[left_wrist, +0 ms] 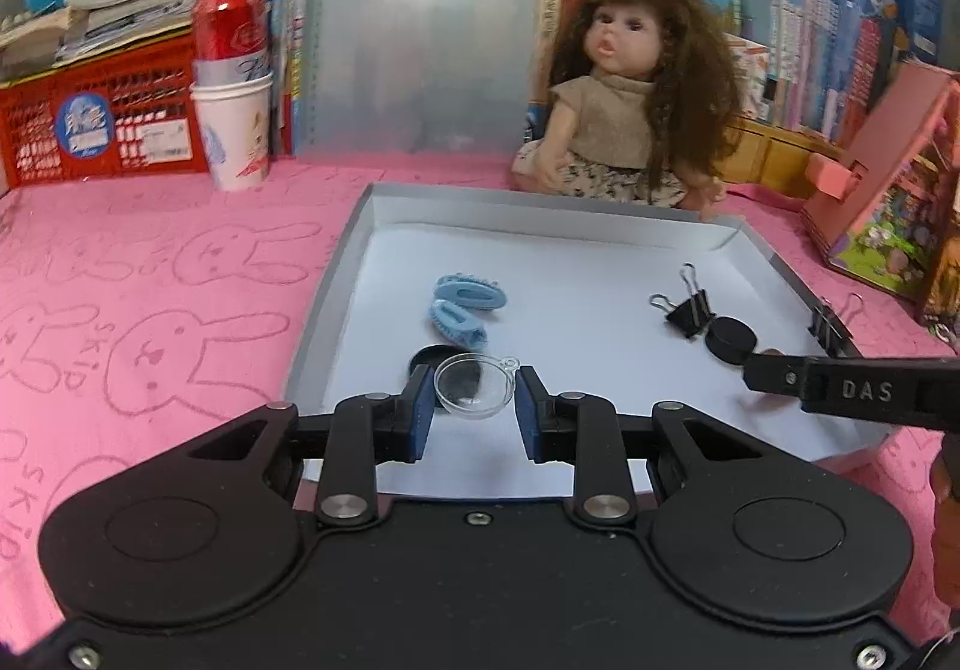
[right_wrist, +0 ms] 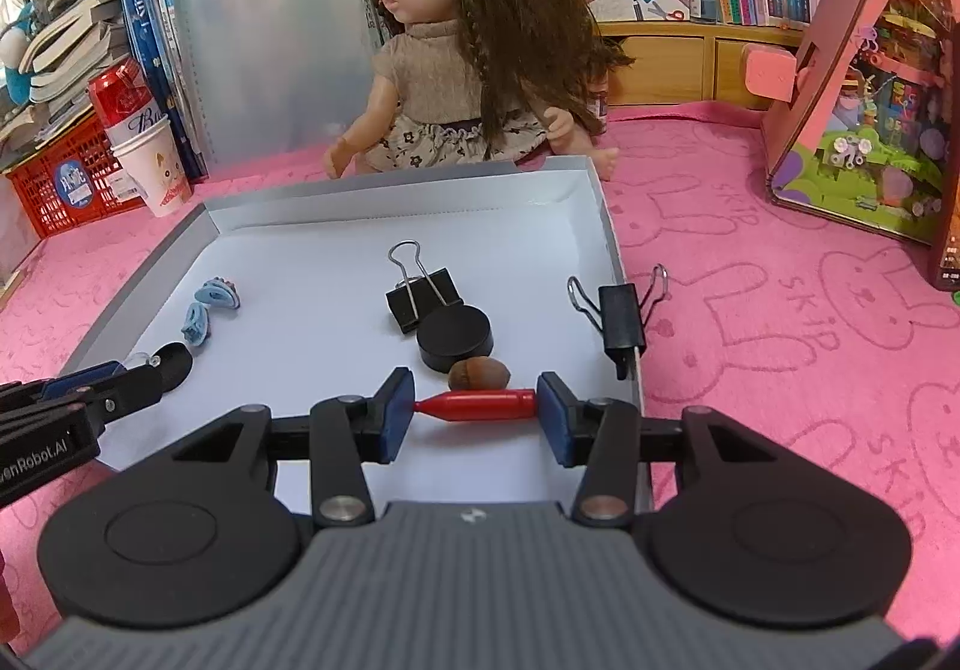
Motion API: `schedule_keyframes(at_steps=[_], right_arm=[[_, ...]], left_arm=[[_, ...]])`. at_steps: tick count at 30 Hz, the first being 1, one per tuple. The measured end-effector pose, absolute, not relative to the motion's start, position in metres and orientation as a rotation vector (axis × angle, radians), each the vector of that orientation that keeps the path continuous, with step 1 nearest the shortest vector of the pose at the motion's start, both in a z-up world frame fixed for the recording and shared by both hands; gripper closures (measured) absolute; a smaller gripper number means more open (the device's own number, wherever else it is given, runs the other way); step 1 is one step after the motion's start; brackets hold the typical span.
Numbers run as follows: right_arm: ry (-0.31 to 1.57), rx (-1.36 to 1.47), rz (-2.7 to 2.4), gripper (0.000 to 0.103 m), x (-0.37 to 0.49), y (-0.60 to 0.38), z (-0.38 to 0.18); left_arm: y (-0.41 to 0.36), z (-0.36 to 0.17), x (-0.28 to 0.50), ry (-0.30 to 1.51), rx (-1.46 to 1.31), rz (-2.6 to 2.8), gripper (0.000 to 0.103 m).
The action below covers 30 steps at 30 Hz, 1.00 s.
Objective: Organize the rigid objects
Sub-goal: 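Lower and open the left tool releasing the clear lid while the right tool releases the crayon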
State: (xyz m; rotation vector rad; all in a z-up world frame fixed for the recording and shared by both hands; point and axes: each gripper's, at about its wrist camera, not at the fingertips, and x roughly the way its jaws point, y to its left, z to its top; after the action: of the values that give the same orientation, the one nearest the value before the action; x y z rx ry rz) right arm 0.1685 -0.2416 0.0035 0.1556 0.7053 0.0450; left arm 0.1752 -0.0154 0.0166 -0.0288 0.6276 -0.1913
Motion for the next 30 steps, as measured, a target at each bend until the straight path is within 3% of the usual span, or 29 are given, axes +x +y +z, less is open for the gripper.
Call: schedule_keyframes(at_steps=[8,10,14,19,30], right_arm=[[0.688,0.183,0.066,0.049,0.165,-0.244,0.004],[0.680,0.186,0.064,0.040,0.163,-0.245,0.005],[0.666,0.186,0.069,0.038,0.159,-0.246,0.009],[0.635,0.157,0.092,0.032,0.148,-0.244,0.014],[0.548,0.073,0.176,0.024,0.104,-0.237,0.025]], left_arm=[[-0.015,0.012,0.178,0.651,-0.026,-0.186,0.074],[-0.015,0.012,0.177,0.650,-0.027,-0.187,0.062],[-0.014,0.016,0.173,0.634,-0.025,-0.187,0.055],[-0.014,0.021,0.161,0.624,-0.016,-0.218,0.038],[-0.011,0.032,0.115,0.578,0.007,-0.279,0.027]])
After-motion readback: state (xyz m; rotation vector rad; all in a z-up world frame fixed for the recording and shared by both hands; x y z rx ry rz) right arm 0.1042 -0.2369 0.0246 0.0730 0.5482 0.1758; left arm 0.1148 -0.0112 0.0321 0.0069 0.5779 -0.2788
